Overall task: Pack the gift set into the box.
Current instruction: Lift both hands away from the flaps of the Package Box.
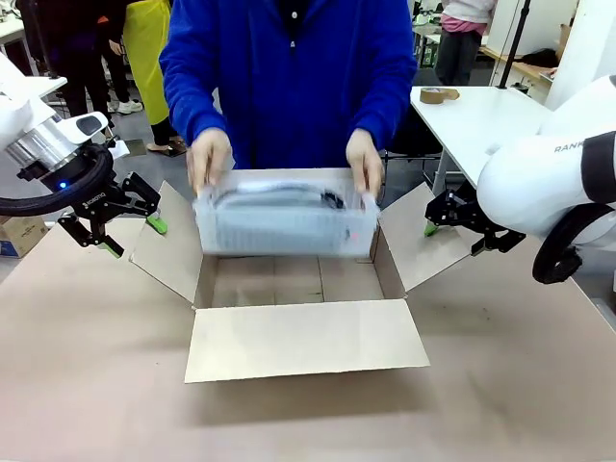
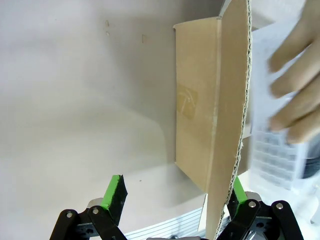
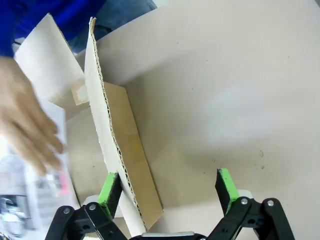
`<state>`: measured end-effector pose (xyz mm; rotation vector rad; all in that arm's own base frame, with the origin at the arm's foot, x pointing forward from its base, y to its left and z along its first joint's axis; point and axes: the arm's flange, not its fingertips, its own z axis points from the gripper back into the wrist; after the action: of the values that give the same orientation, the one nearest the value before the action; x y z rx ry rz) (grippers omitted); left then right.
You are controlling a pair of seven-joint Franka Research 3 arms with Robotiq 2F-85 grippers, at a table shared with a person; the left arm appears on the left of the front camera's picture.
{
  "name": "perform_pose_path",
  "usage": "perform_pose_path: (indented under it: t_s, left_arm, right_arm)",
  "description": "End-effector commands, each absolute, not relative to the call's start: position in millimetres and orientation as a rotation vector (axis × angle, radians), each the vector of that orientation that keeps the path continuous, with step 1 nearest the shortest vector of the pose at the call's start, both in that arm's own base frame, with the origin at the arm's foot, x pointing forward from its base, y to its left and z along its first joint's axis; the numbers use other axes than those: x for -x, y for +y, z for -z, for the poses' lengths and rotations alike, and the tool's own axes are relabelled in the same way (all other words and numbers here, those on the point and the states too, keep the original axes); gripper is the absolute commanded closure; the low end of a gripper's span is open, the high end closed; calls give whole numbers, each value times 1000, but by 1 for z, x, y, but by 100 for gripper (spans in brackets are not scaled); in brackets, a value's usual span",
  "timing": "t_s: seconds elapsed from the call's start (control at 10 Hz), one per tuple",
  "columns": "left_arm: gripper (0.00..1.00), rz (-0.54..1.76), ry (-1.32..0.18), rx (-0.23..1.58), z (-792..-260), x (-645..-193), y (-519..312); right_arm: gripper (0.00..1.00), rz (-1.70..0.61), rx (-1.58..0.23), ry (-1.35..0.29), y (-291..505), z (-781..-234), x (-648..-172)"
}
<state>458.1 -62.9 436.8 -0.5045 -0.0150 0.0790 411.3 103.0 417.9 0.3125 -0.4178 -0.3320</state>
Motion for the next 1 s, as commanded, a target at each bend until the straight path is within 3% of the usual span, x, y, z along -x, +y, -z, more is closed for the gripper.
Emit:
perform_pose_path:
  t_s: [0.0,0.9]
  left_arm:
    - [0,-88,-14,490,-438,-456,-63]
    - [0,-88,-14,490,-438,-456,-63]
  right_arm:
    - [0,353,-301,-414,105,-423,-412]
    - [0,353,-301,-414,105,-423,-412]
